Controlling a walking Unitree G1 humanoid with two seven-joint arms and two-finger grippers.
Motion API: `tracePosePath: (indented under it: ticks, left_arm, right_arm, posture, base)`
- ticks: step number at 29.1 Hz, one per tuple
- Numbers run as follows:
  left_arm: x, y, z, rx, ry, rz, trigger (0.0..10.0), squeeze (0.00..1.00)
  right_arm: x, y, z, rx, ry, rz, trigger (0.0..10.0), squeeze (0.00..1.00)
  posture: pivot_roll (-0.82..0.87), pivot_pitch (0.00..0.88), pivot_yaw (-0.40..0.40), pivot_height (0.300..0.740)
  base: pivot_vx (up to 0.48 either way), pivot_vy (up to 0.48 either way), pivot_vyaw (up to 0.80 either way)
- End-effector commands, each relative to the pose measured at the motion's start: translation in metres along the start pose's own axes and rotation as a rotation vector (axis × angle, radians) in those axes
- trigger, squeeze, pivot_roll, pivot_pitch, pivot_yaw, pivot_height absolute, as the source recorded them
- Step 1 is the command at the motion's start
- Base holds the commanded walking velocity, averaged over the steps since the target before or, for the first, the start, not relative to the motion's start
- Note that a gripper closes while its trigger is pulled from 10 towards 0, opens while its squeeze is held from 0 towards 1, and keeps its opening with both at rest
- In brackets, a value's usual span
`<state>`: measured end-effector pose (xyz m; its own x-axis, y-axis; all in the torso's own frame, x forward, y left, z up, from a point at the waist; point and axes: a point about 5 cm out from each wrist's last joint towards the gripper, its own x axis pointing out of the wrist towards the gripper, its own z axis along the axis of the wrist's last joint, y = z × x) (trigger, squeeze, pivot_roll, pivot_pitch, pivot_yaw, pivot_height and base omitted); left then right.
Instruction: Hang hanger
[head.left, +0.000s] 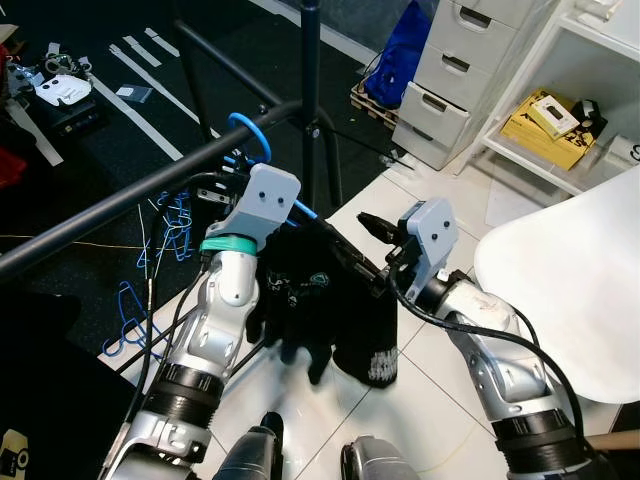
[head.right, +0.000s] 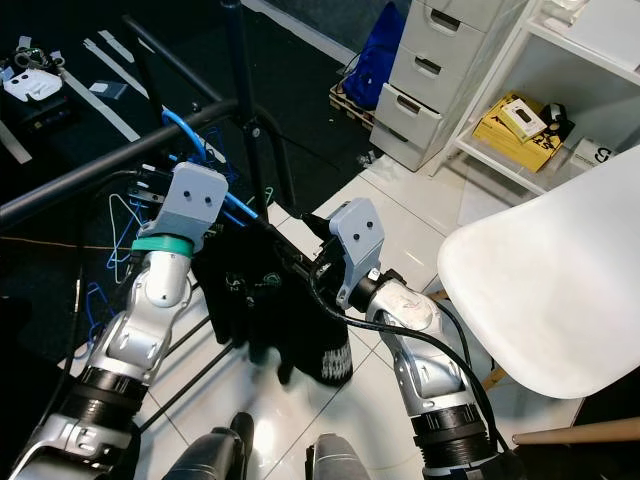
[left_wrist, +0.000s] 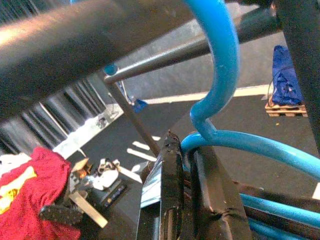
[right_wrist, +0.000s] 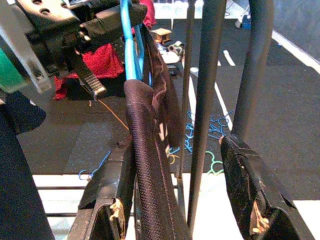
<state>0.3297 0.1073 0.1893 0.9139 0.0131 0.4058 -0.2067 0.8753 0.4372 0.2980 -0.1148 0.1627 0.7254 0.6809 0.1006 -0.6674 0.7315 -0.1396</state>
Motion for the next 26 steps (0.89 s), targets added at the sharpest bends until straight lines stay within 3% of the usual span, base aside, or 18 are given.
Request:
tracePosePath:
  ticks: [1,2,3,4,5,7,8,10,12,14,17,20,26]
  left_arm:
    - [-0.003,0.0,0.012,-0.033,-0.065,-0.047,2.4,0.0]
    - [-0.003,0.0,0.012,-0.033,-0.065,-0.047,2.4,0.0]
    - [-0.006,0.01,0.017,-0.051,-0.093,-0.095,10.0,0.0]
    - [-0.006,0.01,0.017,-0.051,-0.093,-0.095,10.0,0.0]
    - [-0.009,0.024,0.022,-0.078,-0.111,-0.13,10.0,0.0]
    - [-0.009,0.024,0.022,-0.078,-0.111,-0.13,10.0,0.0]
    - [-0.013,0.036,0.027,-0.092,-0.127,-0.16,10.0,0.0]
    - [-0.019,0.044,0.03,-0.08,-0.145,-0.197,10.0,0.0]
    - [-0.019,0.044,0.03,-0.08,-0.145,-0.197,10.0,0.0]
    - [-0.034,0.05,0.026,-0.023,-0.147,-0.306,10.0,0.0]
    - [-0.041,0.049,0.024,-0.019,-0.141,-0.351,10.0,0.0]
    - [-0.043,0.043,0.022,-0.027,-0.129,-0.378,10.0,0.0]
    - [-0.046,0.04,0.019,-0.022,-0.118,-0.404,10.0,0.0]
  right_arm:
    - [-0.002,0.001,-0.003,0.014,0.012,-0.007,10.0,0.0]
    - [-0.002,0.001,-0.003,0.014,0.012,-0.007,10.0,0.0]
    - [-0.003,0.001,-0.003,0.014,0.012,-0.009,10.0,0.0]
    - [-0.003,0.001,-0.003,0.014,0.012,-0.009,10.0,0.0]
    - [-0.003,0.001,-0.003,0.014,0.012,-0.01,10.0,0.0]
    - [-0.003,0.001,-0.003,0.014,0.012,-0.01,10.0,0.0]
    - [-0.003,0.002,-0.003,0.015,0.011,-0.009,10.0,0.0]
    - [-0.003,0.004,-0.002,0.014,0.007,-0.003,10.0,0.0]
    - [-0.003,0.004,-0.002,0.014,0.007,-0.003,10.0,0.0]
    - [-0.002,0.007,0.005,-0.035,0.001,0.022,10.0,0.0]
    - [0.0,0.01,0.009,-0.055,-0.012,0.026,10.0,0.0]
    - [0.007,0.025,0.019,-0.083,-0.044,0.044,10.0,0.0]
    - [0.004,0.036,0.02,-0.105,-0.043,0.071,10.0,0.0]
  posture:
    - [-0.12,0.108,0.015,0.74]
    - [-0.12,0.108,0.015,0.74]
    - [-0.11,0.11,0.018,0.74]
    - [-0.11,0.11,0.018,0.74]
    - [-0.11,0.112,0.019,0.74]
    - [-0.11,0.112,0.019,0.74]
    - [-0.09,0.115,0.02,0.74]
    - [-0.09,0.116,0.018,0.74]
    - [-0.09,0.116,0.018,0.74]
    - [-0.09,0.12,0.017,0.74]
    - [-0.09,0.119,0.015,0.74]
    - [-0.1,0.117,0.019,0.74]
    - [-0.1,0.117,0.019,0.74]
  base:
    - [0.0,0.0,0.0]
    - [0.0,0.0,0.0]
    - [0.0,0.0,0.0]
    - [0.0,0.0,0.0]
    - [0.0,0.0,0.0]
    - [0.0,0.0,0.0]
    - [0.0,0.0,0.0]
    - [0.0,0.0,0.0]
    - [0.0,0.0,0.0]
    - [0.0,0.0,0.0]
    - [0.0,0.0,0.0]
    - [0.0,0.0,0.0]
    - [0.0,0.0,0.0]
